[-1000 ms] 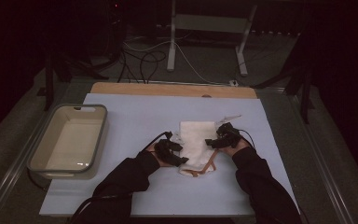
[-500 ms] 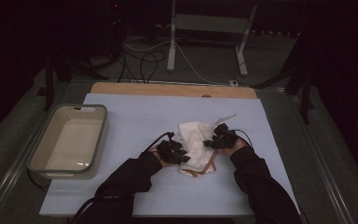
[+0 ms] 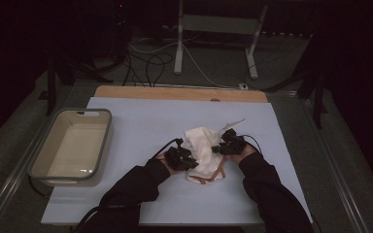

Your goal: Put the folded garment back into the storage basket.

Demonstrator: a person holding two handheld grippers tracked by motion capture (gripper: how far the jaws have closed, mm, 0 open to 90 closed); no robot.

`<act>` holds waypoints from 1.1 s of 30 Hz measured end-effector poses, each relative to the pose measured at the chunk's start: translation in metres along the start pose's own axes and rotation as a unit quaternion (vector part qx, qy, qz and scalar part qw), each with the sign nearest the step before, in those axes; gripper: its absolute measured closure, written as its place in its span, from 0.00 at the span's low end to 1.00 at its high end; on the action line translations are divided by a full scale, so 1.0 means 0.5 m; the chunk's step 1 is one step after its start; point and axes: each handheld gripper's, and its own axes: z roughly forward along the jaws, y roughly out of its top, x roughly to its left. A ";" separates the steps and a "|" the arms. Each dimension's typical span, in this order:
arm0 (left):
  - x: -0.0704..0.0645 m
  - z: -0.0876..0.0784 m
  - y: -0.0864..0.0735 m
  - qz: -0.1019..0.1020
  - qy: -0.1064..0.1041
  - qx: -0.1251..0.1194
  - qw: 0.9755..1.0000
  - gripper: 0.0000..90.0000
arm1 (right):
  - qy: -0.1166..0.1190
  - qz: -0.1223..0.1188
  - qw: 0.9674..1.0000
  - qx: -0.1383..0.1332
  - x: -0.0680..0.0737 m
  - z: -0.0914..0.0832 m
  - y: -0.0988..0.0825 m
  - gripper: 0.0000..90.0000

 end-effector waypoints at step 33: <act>-0.021 -0.115 0.032 0.049 0.012 -0.018 0.999 0.95 | 0.025 0.004 0.997 -0.067 0.034 -0.094 0.043 0.87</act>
